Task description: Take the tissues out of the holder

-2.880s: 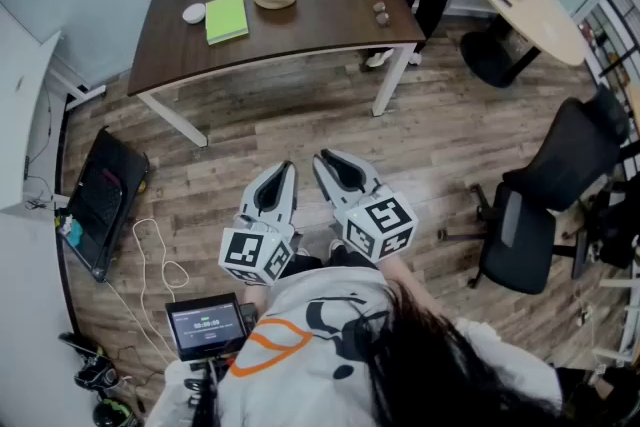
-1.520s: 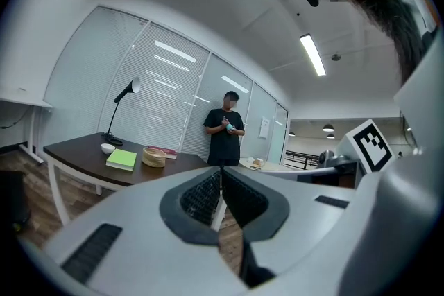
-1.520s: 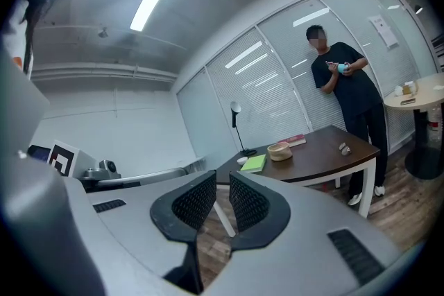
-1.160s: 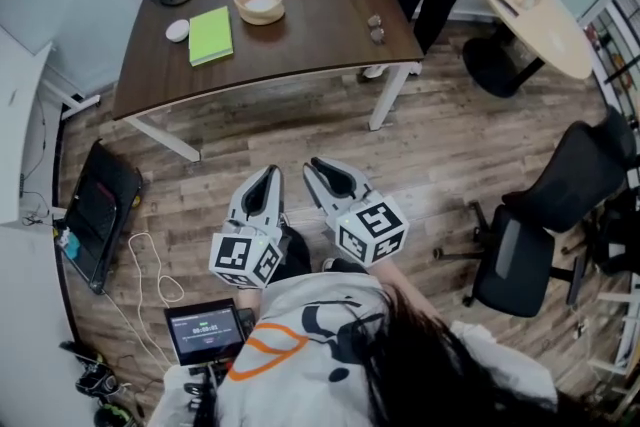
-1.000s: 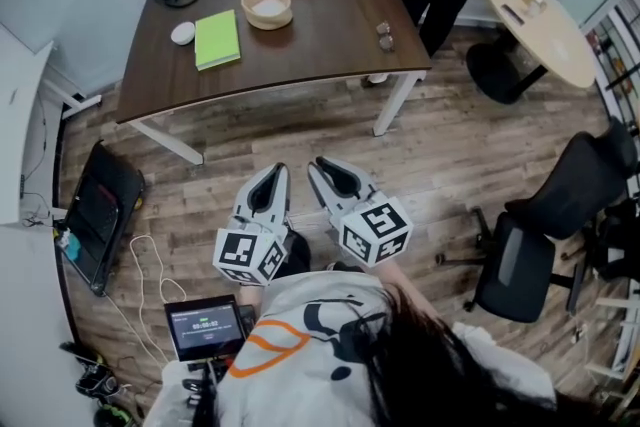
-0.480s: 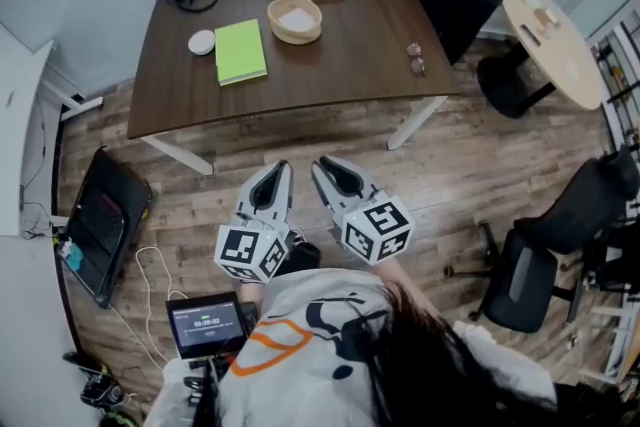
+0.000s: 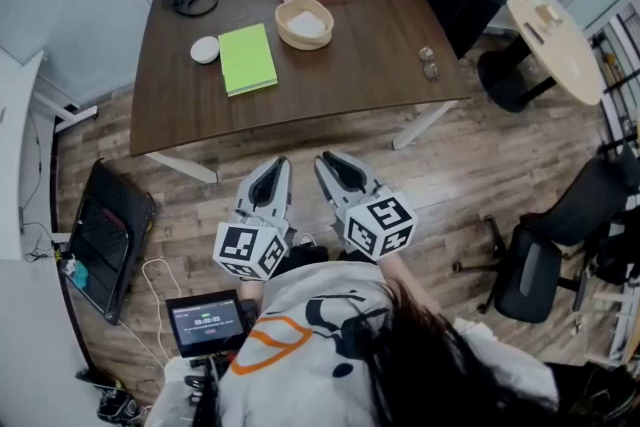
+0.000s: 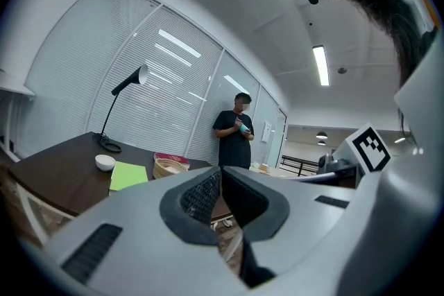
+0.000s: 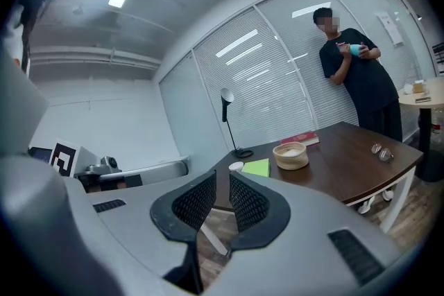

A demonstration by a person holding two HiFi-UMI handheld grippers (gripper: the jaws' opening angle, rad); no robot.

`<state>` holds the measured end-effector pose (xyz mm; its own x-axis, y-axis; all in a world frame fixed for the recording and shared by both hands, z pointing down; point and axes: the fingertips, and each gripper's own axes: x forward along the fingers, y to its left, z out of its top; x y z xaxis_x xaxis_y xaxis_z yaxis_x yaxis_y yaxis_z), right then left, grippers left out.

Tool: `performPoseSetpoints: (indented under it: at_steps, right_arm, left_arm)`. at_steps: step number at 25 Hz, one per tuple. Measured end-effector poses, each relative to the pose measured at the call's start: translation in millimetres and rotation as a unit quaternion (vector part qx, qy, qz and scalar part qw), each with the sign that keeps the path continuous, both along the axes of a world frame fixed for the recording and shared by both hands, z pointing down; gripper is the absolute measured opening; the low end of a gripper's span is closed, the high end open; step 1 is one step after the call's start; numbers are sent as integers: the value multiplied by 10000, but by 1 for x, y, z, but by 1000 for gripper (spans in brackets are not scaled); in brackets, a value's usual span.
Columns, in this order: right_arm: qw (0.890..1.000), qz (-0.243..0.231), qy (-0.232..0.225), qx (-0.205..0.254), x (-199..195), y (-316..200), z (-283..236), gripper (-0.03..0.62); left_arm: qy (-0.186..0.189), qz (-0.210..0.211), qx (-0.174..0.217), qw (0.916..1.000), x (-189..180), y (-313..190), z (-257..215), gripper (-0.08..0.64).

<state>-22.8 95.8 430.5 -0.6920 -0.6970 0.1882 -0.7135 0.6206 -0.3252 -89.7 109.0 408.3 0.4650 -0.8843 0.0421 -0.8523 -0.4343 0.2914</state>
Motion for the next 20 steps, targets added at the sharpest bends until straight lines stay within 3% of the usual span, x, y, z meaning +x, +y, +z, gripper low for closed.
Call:
performPoseSetpoints:
  at_steps: [14, 20]
  right_arm:
    - [9994, 294, 61, -154, 10, -22, 13, 67]
    - [9996, 206, 54, -170, 12, -50, 14, 69]
  left_arm:
    - [100, 410, -188, 9989, 12, -30, 16, -1]
    - [102, 347, -204, 9991, 16, -55, 17, 0]
